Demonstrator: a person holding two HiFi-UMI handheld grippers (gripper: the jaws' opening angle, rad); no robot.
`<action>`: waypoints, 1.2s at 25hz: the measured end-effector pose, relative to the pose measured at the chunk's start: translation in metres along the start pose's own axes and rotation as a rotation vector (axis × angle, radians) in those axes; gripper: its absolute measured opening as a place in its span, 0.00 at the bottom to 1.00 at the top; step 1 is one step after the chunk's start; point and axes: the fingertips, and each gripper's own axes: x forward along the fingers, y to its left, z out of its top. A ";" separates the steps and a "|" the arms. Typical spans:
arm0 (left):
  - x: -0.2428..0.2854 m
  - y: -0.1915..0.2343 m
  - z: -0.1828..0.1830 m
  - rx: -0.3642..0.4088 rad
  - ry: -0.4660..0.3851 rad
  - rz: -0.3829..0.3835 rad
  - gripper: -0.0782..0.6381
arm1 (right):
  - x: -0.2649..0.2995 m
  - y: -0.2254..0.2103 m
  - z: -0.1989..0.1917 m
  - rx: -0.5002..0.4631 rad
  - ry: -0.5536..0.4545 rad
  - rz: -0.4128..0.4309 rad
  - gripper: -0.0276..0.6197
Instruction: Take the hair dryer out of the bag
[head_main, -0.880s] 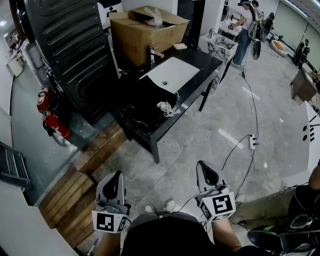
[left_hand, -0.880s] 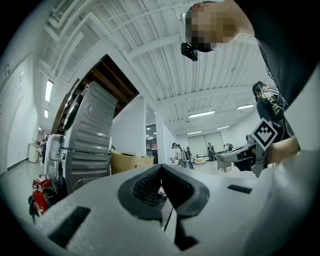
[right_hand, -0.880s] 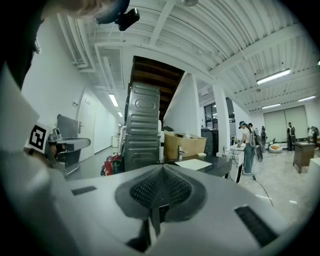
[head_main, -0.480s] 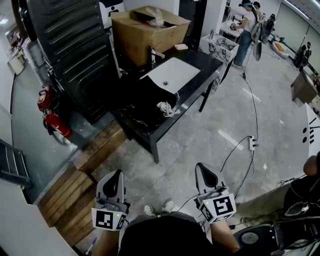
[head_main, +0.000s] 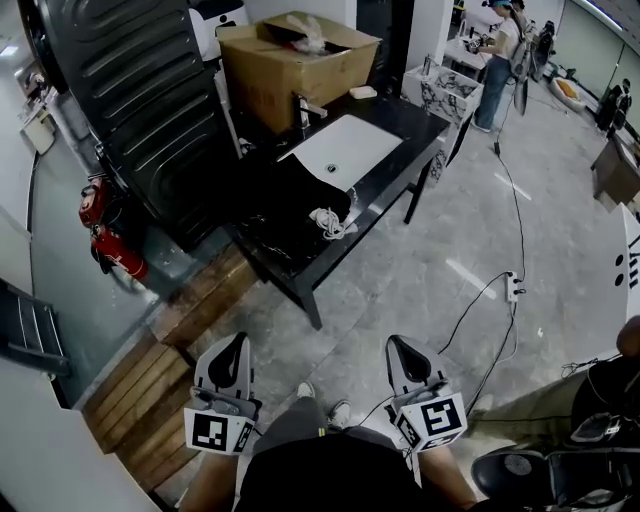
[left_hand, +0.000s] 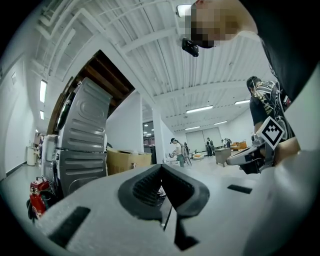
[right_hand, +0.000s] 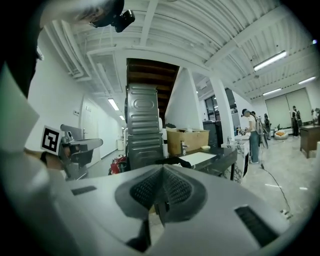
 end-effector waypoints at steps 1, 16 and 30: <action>0.005 0.001 -0.005 -0.011 0.007 0.000 0.14 | 0.004 -0.003 -0.001 -0.003 0.005 0.002 0.06; 0.162 0.049 -0.038 -0.089 -0.024 -0.048 0.14 | 0.122 -0.069 0.027 -0.088 0.061 -0.013 0.06; 0.275 0.120 -0.063 -0.114 -0.010 -0.086 0.14 | 0.250 -0.091 0.054 -0.124 0.101 -0.010 0.06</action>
